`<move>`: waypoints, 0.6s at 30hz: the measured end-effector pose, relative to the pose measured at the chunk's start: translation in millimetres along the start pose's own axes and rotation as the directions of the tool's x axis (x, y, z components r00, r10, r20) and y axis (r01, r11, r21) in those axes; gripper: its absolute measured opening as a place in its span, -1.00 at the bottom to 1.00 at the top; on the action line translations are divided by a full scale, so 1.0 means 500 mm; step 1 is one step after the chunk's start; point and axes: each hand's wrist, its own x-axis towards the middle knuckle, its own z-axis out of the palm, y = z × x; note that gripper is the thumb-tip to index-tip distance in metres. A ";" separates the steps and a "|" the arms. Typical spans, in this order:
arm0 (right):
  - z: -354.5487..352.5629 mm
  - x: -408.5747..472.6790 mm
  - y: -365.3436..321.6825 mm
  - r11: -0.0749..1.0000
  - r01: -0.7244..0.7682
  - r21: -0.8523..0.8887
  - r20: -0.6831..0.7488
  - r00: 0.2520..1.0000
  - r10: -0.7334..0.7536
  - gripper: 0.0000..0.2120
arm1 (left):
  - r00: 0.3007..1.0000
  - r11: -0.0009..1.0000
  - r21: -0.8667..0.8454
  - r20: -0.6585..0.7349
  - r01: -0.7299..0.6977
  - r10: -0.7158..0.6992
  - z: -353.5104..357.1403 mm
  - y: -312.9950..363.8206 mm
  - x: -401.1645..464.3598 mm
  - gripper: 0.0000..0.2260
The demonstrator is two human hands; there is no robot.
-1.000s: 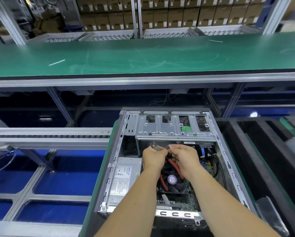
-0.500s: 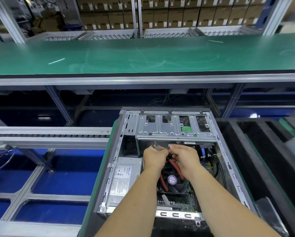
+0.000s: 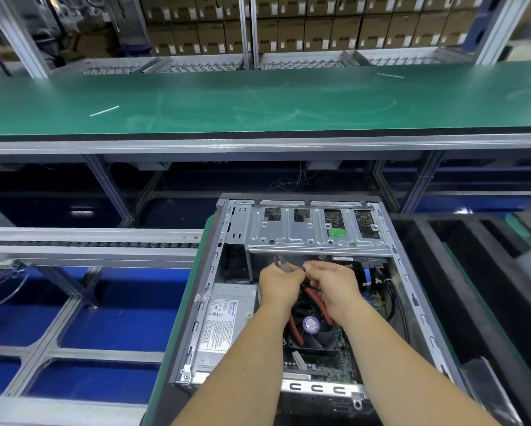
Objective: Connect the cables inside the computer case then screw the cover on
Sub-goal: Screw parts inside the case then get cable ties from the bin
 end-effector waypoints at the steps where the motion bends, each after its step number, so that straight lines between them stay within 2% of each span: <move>1: 0.000 0.000 0.001 1.000 0.011 -0.018 -0.006 1.000 -0.011 -0.92 | 1.000 1.000 -0.002 -0.002 -0.001 0.001 0.000 0.000 0.000 -0.91; 10: 0.009 -0.013 0.001 0.980 0.135 -0.150 -0.024 0.990 -0.140 -0.89 | 1.000 0.999 0.027 -0.018 -0.017 0.018 -0.001 0.003 -0.002 -0.95; 14: 0.014 -0.018 -0.002 0.870 0.269 -0.414 -0.002 0.955 -0.296 -0.86 | 0.999 0.996 0.071 -0.022 -0.046 0.048 -0.002 0.003 -0.005 -0.97; 18: 0.007 -0.024 -0.005 0.769 0.319 -0.554 0.053 0.935 -0.349 -0.87 | 0.997 0.993 0.086 -0.014 -0.074 0.076 -0.005 0.003 -0.006 -0.96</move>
